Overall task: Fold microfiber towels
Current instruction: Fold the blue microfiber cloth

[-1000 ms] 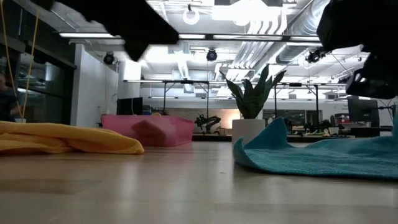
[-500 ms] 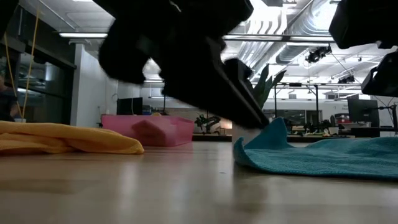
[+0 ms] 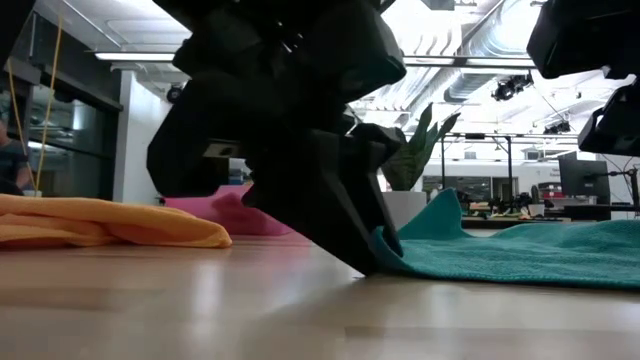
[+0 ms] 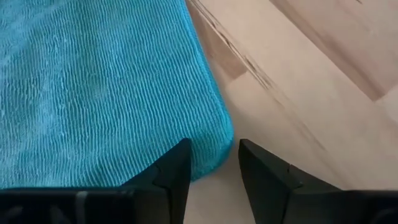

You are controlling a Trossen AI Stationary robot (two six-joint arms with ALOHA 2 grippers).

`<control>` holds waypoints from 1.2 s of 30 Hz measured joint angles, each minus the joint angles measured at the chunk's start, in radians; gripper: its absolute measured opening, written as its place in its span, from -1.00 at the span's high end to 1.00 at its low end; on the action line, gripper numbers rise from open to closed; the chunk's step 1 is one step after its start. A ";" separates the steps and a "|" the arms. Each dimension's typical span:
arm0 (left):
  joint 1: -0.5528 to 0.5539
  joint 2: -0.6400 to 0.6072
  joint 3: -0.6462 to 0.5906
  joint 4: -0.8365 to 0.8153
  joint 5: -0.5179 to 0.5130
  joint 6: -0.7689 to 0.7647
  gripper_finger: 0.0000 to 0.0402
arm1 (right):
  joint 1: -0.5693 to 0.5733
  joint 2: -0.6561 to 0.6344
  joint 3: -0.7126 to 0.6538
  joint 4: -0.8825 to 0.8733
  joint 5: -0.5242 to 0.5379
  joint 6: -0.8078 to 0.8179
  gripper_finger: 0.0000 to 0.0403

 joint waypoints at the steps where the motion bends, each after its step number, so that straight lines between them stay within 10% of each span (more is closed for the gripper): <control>1: 0.000 0.000 0.000 -0.001 0.000 0.002 0.43 | 0.000 0.000 0.000 0.000 0.000 -0.002 0.08; 8: 0.003 0.000 0.016 -0.047 0.010 -0.077 0.96 | 0.000 0.000 0.000 -0.001 0.000 -0.011 0.08; 30: -0.014 -0.087 0.031 -0.480 0.019 -0.358 1.00 | -0.021 0.000 0.000 -0.083 -0.004 0.018 0.08; 36: -0.056 -0.087 0.032 -0.511 0.014 -0.603 1.00 | -0.021 0.000 0.000 -0.194 0.158 0.131 0.08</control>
